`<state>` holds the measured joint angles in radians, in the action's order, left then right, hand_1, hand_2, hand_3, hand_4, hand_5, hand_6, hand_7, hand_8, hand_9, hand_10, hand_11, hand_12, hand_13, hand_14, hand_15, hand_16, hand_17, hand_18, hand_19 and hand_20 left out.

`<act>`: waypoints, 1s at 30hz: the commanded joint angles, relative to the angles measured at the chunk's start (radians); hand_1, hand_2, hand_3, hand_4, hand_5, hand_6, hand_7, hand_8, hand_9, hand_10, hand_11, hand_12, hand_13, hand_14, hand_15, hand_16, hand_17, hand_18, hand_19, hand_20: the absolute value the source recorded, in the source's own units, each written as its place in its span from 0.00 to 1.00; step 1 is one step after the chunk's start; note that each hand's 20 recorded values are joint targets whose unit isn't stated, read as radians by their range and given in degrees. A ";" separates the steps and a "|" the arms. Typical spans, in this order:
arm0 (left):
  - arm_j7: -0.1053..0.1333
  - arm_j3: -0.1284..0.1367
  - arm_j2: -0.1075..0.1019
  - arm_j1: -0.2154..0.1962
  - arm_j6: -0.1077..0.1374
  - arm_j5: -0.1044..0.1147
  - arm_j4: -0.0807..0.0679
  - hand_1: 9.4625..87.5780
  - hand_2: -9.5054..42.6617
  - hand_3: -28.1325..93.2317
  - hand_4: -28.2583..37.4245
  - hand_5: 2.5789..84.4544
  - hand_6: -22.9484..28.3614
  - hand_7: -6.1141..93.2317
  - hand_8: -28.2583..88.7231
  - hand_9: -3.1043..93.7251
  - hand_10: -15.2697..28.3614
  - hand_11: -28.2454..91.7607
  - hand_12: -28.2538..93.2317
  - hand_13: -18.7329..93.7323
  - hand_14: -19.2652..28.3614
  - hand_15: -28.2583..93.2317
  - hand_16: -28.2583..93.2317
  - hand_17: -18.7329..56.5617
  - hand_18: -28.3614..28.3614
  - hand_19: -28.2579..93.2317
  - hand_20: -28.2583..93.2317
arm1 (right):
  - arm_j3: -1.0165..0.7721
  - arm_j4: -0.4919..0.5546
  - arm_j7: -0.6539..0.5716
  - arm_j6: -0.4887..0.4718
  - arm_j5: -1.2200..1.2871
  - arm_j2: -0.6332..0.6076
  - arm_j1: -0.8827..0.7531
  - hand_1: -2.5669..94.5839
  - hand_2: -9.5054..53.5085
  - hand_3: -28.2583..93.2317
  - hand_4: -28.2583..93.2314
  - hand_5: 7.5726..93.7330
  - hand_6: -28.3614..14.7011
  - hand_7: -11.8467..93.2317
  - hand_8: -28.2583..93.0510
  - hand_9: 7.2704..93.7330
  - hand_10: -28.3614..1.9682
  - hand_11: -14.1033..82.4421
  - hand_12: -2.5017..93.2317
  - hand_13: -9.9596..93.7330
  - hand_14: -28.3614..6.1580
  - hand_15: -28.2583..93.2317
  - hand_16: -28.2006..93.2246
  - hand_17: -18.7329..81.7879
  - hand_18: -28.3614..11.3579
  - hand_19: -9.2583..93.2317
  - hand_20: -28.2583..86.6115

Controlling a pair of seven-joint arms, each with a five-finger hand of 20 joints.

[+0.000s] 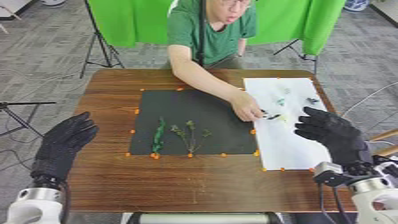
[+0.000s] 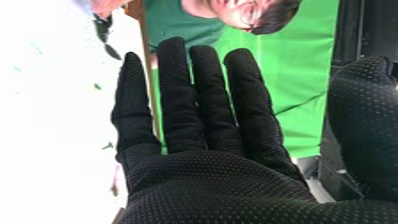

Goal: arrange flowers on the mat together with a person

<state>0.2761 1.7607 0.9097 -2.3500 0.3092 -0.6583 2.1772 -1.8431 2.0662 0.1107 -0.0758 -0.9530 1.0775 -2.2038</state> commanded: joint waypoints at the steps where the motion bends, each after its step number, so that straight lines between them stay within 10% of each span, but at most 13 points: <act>1: -0.002 -0.016 -0.007 -0.004 -0.005 0.002 -0.010 0.26 0.31 0.82 0.10 0.49 0.55 0.31 0.16 0.38 0.70 0.52 0.38 0.42 0.76 0.60 0.24 0.22 0.92 0.69 0.30 | 0.024 -0.014 -0.011 -0.007 -0.008 -0.012 0.026 0.19 0.21 0.94 0.04 0.46 0.53 0.27 0.17 0.47 0.42 0.31 0.27 0.49 0.41 0.48 0.43 0.33 0.16 0.57 0.47; 30: -0.006 -0.001 0.012 -0.029 -0.004 -0.004 0.004 0.26 0.31 0.82 0.10 0.49 0.55 0.31 0.16 0.39 0.70 0.53 0.38 0.43 0.76 0.61 0.23 0.22 0.92 0.69 0.30 | 0.046 -0.018 -0.030 -0.022 -0.021 0.001 0.053 0.19 0.21 0.94 0.05 0.46 0.53 0.27 0.16 0.48 0.42 0.31 0.27 0.49 0.41 0.48 0.43 0.32 0.16 0.57 0.47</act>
<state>0.2695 1.7594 0.9132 -2.3637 0.3031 -0.6616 2.1787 -1.7930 2.0434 0.0791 -0.1019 -0.9691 1.0781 -2.1452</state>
